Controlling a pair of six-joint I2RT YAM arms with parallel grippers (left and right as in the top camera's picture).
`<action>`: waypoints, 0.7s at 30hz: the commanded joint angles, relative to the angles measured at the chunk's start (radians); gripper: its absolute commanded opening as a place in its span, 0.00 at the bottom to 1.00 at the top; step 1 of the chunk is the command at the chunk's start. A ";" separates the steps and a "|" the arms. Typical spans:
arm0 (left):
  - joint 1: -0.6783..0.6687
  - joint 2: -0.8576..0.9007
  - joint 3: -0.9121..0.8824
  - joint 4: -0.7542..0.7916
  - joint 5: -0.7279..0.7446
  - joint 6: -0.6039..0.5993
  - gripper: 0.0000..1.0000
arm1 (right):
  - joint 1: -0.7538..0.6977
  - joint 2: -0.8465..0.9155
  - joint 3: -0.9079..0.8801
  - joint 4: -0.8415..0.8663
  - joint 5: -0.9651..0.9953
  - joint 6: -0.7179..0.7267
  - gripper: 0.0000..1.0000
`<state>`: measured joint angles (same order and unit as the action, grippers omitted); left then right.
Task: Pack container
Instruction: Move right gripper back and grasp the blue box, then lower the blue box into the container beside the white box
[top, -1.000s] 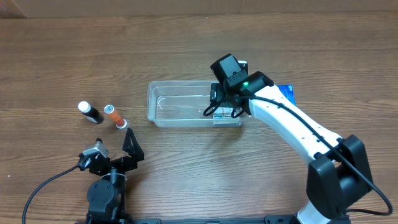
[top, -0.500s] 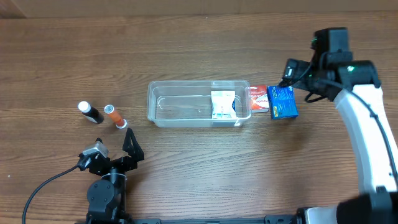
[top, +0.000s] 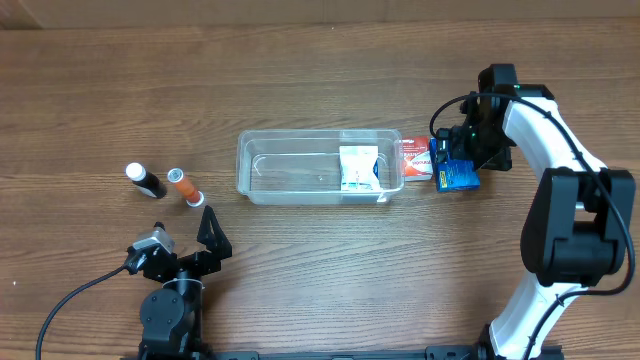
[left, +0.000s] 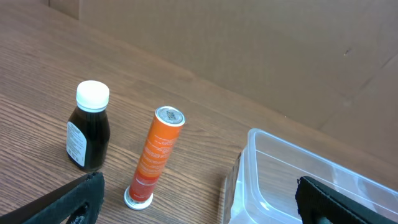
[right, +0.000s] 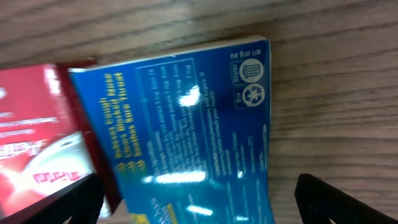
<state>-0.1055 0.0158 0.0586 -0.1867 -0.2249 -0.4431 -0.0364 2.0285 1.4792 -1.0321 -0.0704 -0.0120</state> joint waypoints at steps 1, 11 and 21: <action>-0.006 -0.010 0.000 0.000 -0.011 -0.006 1.00 | 0.009 0.037 -0.034 0.017 0.025 -0.018 1.00; -0.006 -0.010 0.000 0.000 -0.011 -0.006 1.00 | 0.010 -0.023 -0.039 0.037 0.121 0.201 0.77; -0.006 -0.010 0.000 0.000 -0.011 -0.006 1.00 | 0.489 -0.557 0.043 -0.046 0.079 0.388 0.73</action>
<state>-0.1051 0.0154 0.0586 -0.1867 -0.2249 -0.4427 0.2832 1.5242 1.5082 -1.1275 0.0124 0.2707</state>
